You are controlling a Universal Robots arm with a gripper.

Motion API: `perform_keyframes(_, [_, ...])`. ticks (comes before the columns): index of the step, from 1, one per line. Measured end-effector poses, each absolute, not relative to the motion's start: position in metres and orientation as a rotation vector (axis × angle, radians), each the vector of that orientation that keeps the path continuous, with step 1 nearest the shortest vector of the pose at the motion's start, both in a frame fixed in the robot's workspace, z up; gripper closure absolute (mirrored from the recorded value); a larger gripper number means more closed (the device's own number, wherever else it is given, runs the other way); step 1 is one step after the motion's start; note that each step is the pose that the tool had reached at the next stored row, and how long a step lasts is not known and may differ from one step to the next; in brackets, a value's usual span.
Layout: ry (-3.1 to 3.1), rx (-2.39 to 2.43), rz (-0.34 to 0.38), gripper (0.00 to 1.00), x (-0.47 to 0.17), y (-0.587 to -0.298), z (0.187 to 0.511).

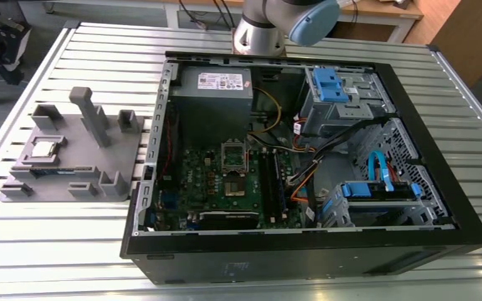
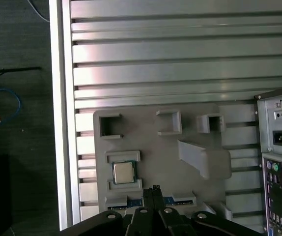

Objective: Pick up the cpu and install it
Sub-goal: 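Reach for the cpu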

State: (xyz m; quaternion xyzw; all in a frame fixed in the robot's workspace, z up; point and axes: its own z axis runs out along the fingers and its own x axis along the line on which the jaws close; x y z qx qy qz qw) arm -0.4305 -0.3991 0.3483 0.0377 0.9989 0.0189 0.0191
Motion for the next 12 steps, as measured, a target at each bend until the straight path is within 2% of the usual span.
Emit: perform_keyframes(12, [3.113,0.118,0.056,0.89,-0.431,-0.399,0.326])
